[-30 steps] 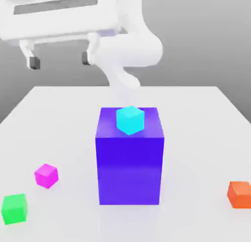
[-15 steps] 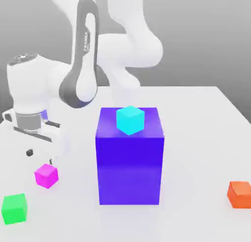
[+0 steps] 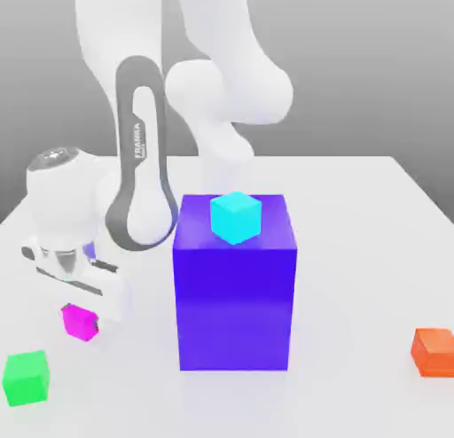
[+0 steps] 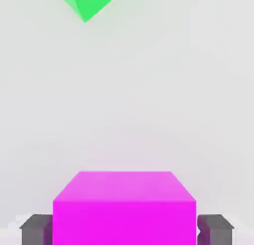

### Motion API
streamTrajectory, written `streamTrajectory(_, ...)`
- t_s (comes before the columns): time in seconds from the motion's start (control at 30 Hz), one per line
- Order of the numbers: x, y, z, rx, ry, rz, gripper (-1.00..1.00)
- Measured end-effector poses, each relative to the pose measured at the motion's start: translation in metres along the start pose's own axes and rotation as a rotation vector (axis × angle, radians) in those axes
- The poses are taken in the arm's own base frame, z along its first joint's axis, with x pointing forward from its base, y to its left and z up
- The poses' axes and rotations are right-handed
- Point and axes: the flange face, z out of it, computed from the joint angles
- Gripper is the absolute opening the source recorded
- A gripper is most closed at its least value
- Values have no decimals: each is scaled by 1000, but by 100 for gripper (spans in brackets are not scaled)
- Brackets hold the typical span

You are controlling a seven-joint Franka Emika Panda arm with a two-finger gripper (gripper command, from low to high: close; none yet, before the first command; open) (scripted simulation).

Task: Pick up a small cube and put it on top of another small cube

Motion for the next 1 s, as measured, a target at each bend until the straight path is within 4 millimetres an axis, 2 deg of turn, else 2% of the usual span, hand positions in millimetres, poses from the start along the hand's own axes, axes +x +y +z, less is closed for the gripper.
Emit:
streamTrajectory(0.1,0,0,0,0,0,0,-100)
streamTrajectory(0.33,5,-2,-37,-1,14,-5,-100)
streamTrajectory(0.53,1,0,-63,1,1,0,-100)
streamTrajectory(0.67,26,-28,-79,-2,4,-8,-100)
streamTrajectory(0.9,74,-93,-111,0,1,-29,-100)
streamTrajectory(0.93,78,-101,-111,1,-1,-32,-100)
streamTrajectory(1.0,81,-108,-94,2,-1,-36,-100)
